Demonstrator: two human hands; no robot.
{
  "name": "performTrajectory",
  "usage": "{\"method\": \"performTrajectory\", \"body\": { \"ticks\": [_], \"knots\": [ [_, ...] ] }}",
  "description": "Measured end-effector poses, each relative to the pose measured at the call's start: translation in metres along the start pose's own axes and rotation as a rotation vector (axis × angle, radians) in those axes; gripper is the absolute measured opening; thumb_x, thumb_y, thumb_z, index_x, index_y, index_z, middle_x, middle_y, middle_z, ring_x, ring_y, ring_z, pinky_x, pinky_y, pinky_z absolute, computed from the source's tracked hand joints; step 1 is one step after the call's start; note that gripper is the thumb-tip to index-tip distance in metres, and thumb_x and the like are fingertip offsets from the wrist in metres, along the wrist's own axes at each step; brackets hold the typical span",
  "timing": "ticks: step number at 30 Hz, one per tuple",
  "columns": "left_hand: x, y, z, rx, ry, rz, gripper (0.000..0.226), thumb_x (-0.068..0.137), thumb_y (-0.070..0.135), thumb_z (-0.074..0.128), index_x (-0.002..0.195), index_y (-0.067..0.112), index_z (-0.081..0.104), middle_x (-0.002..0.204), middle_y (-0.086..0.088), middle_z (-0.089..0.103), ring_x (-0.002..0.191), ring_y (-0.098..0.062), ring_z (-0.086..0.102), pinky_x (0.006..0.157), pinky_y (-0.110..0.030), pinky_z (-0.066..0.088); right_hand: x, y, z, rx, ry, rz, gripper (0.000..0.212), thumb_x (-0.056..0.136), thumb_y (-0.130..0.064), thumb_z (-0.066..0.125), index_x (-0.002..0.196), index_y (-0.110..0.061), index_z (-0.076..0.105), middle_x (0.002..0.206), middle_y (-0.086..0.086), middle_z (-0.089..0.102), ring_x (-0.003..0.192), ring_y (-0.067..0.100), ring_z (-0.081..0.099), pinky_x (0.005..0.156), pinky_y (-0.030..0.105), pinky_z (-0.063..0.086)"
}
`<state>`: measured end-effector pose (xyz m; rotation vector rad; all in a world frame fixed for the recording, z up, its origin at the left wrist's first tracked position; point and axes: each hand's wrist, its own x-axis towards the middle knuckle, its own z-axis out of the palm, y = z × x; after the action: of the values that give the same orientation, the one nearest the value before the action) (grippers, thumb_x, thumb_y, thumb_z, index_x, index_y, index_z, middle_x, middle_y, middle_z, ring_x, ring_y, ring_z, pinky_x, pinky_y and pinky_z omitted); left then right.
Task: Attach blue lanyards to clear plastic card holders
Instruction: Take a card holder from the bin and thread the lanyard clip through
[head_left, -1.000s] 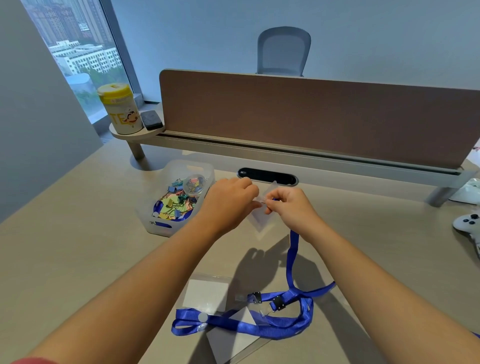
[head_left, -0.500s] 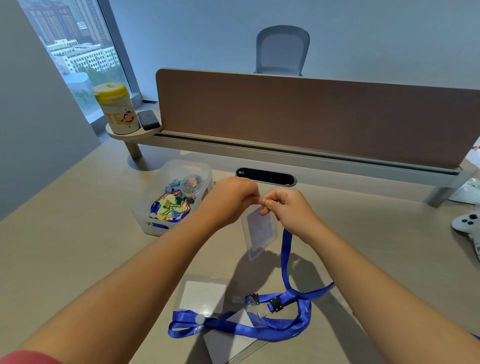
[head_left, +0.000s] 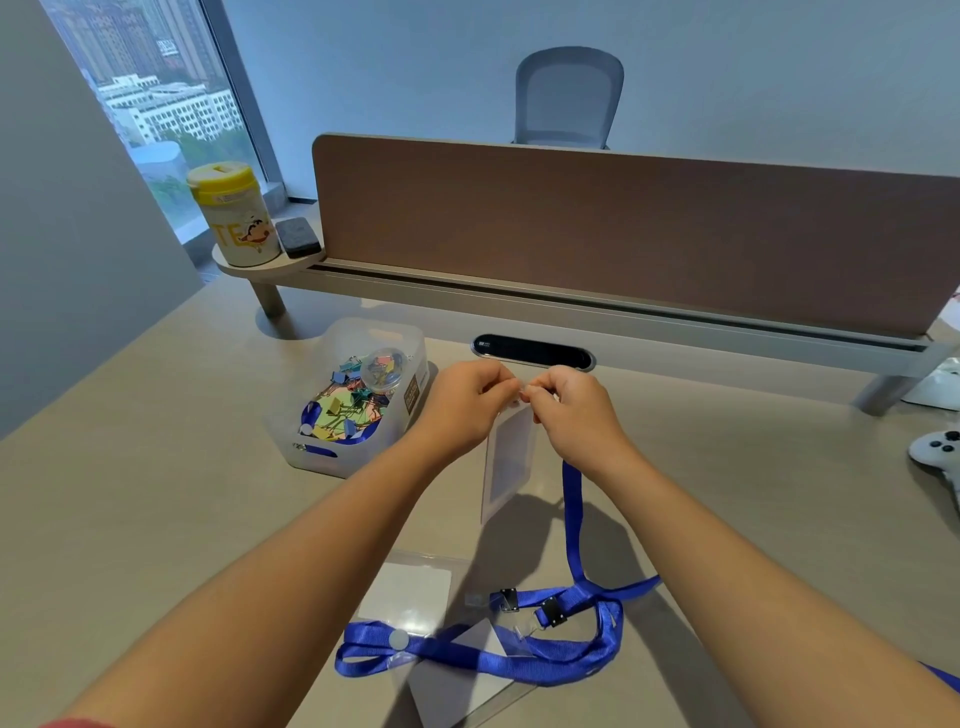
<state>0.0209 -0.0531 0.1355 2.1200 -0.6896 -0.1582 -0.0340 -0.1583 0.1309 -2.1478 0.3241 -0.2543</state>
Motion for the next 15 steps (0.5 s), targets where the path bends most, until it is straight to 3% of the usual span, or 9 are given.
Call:
{"method": "performTrajectory", "body": {
  "ticks": [5,7,10,15],
  "knots": [
    [-0.0008,-0.0010,0.0011,-0.247,0.022,-0.112,0.021,0.090,0.004,0.049,0.088,-0.008,0.065,0.065,0.001,0.055,0.064,-0.008,0.051,0.056,-0.006,0.044,0.0025,-0.0004,0.0030,-0.039,0.016,-0.030,0.015,0.094,-0.012,0.042,0.088,-0.009,0.055,0.064,-0.010,0.043,0.060,0.002,0.040,0.055,0.016,0.034],
    [-0.0011,-0.0006,0.0016,-0.328,0.028,-0.146,0.022,0.090,0.002,0.047,0.078,-0.004,0.065,0.063,0.000,0.053,0.061,-0.006,0.049,0.049,-0.002,0.043,0.0024,-0.0016,0.0043,-0.059,0.006,-0.047,0.013,0.094,-0.011,0.041,0.084,-0.010,0.051,0.064,-0.010,0.042,0.059,0.005,0.040,0.054,0.017,0.033],
    [-0.0011,-0.0025,0.0005,-0.395,0.038,-0.187,0.033,0.090,0.003,0.046,0.062,0.014,0.057,0.063,-0.001,0.053,0.060,-0.007,0.049,0.049,-0.004,0.043,0.0010,-0.0031,0.0054,-0.093,-0.006,-0.065,0.016,0.094,-0.011,0.041,0.083,-0.007,0.052,0.064,-0.005,0.044,0.061,0.011,0.041,0.054,0.020,0.033],
    [-0.0018,-0.0030,-0.0082,-0.634,-0.076,-0.268,0.023,0.094,0.015,0.043,0.079,0.015,0.061,0.076,0.001,0.060,0.072,-0.007,0.056,0.060,-0.012,0.047,0.0080,-0.0058,-0.0014,0.223,-0.038,0.101,0.027,0.093,-0.009,0.044,0.068,-0.013,0.054,0.059,-0.003,0.047,0.052,0.007,0.040,0.051,0.017,0.035]
  ]
}}
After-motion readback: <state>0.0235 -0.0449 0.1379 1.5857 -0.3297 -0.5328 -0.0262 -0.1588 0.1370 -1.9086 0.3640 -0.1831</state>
